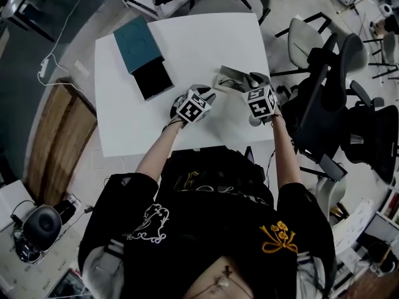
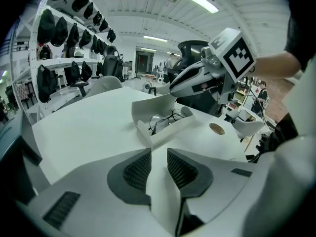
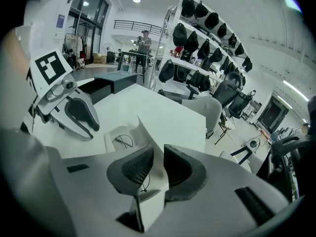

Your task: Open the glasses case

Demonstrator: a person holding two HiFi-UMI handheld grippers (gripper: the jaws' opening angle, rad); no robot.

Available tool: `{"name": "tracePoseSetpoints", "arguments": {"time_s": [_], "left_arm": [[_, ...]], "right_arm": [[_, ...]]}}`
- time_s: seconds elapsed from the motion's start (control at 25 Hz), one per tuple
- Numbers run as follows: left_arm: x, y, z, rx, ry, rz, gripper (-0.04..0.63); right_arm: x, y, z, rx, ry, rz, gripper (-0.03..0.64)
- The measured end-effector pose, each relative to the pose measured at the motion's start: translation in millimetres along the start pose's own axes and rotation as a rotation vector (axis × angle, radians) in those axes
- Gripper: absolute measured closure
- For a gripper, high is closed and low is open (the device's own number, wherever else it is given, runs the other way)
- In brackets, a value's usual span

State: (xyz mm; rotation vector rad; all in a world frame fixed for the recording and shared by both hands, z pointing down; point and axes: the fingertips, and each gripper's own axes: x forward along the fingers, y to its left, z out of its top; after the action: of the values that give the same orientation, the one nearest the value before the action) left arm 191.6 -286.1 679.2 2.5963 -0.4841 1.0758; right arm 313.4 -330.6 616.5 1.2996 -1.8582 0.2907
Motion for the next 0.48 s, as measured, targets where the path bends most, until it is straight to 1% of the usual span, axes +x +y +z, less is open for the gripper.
{"name": "tracePoseSetpoints", "arguments": {"time_s": [0.2,0.48], "left_arm": [[-48,-7,0,-0.044,-0.092,0.025,0.495],[-123,-14,-4,-0.069,-0.231,0.034,0.495]], "right_arm": [[-28,19,7,0.083,-0.044,-0.018,0.537],[-75,71,38,0.232,-0.184,-0.035,0.531]]}}
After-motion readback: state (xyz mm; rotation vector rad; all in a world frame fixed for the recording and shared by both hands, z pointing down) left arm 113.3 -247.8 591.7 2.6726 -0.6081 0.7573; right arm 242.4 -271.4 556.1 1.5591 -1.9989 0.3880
